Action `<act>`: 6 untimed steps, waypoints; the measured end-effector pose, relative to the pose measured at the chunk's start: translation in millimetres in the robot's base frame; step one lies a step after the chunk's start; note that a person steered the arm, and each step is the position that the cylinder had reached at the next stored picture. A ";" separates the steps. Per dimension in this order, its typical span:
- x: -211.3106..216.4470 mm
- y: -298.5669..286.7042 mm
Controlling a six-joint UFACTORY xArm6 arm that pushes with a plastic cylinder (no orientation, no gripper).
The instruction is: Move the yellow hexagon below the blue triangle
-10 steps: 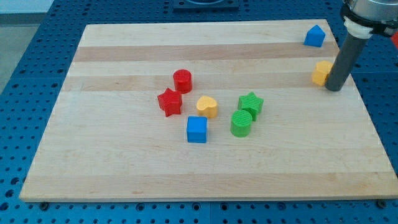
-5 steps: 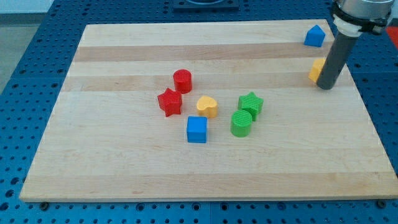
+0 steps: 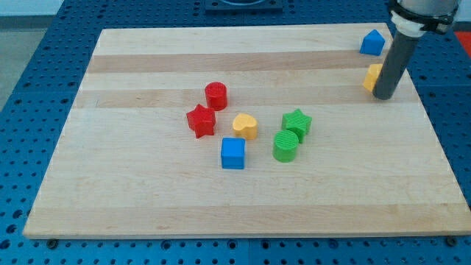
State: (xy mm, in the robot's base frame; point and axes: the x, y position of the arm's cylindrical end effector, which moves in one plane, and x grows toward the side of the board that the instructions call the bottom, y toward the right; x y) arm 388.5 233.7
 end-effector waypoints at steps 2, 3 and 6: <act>-7.2 0.0; -15.3 0.0; -22.2 0.0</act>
